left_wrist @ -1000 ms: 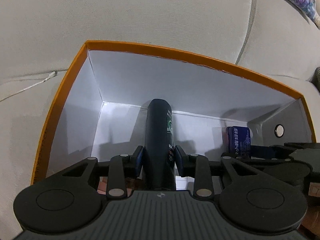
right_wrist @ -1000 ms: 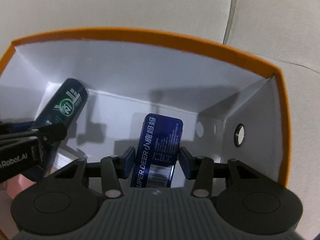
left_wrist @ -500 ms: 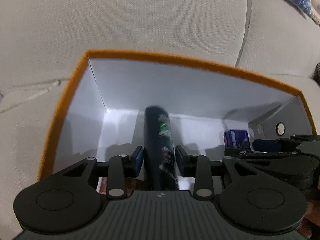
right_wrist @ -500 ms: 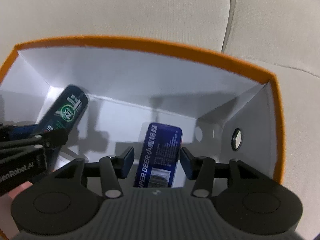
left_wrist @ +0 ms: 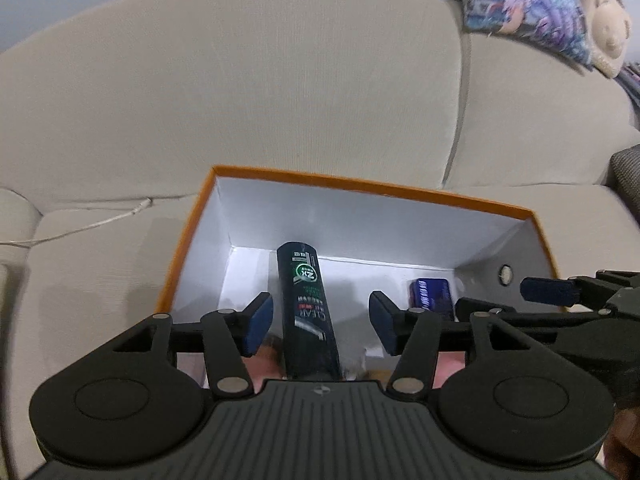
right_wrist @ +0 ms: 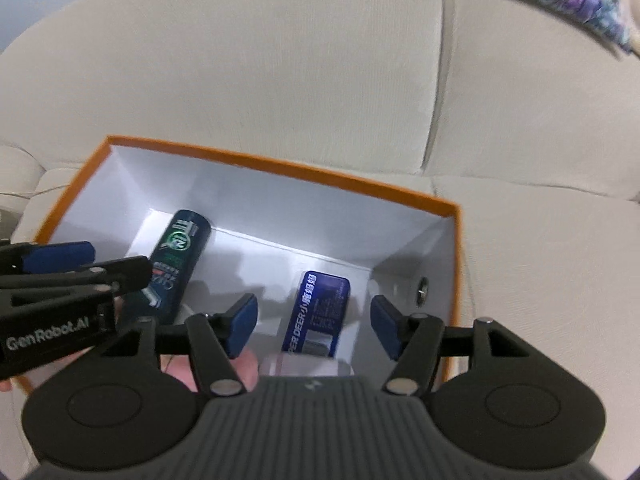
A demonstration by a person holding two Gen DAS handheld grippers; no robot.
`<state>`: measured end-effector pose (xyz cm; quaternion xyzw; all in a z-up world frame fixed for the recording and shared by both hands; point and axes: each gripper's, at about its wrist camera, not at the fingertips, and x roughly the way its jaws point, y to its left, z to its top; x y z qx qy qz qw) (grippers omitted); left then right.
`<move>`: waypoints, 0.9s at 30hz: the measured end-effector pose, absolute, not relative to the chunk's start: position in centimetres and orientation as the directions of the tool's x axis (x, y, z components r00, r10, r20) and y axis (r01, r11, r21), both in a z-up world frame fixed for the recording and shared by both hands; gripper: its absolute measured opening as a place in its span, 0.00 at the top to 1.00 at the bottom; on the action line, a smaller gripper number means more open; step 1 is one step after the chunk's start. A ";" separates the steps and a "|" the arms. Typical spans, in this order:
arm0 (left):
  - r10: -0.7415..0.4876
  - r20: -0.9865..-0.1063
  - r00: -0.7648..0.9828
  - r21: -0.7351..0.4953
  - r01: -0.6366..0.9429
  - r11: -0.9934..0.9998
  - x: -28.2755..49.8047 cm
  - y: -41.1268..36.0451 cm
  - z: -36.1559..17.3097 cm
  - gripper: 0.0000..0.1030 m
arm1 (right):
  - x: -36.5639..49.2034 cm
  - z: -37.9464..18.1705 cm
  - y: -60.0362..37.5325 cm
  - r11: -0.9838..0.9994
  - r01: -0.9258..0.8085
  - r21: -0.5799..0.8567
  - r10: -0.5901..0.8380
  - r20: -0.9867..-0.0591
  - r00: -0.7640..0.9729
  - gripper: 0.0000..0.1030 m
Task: Organize rigid objects
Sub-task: 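Lower both items into the box and open both tools, then withdraw both tools toward the yellow tape measure and printed card box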
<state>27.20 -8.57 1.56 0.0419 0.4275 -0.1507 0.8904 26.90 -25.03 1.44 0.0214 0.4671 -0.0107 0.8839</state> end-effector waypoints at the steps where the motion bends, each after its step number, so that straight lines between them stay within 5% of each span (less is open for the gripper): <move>1: -0.231 -0.768 0.597 -0.049 0.305 0.951 26.5 -8.3 2.1 0.37 | 26.1 2.2 -25.1 0.999 0.043 0.029 -0.001 -0.819 0.574 0.38; 12: -0.243 -0.715 0.655 -0.053 0.296 0.954 16.6 -5.0 4.2 0.21 | 14.7 6.5 -25.0 0.995 0.062 0.084 0.022 -0.745 0.667 0.28; 15: -0.243 -0.720 0.649 -0.046 0.305 0.951 14.3 -4.4 3.4 0.20 | 11.6 5.6 -24.6 0.994 0.045 0.101 0.045 -0.740 0.671 0.26; 18: -0.242 -0.732 0.637 -0.046 0.309 0.950 12.8 -4.3 2.0 0.19 | 9.2 4.2 -24.1 0.995 0.009 0.095 0.065 -0.743 0.667 0.14; 27: -0.205 -0.773 0.600 -0.030 0.288 0.957 12.4 -4.3 -0.7 0.18 | 6.5 -1.4 -24.6 0.995 0.004 0.098 0.076 -0.792 0.605 0.14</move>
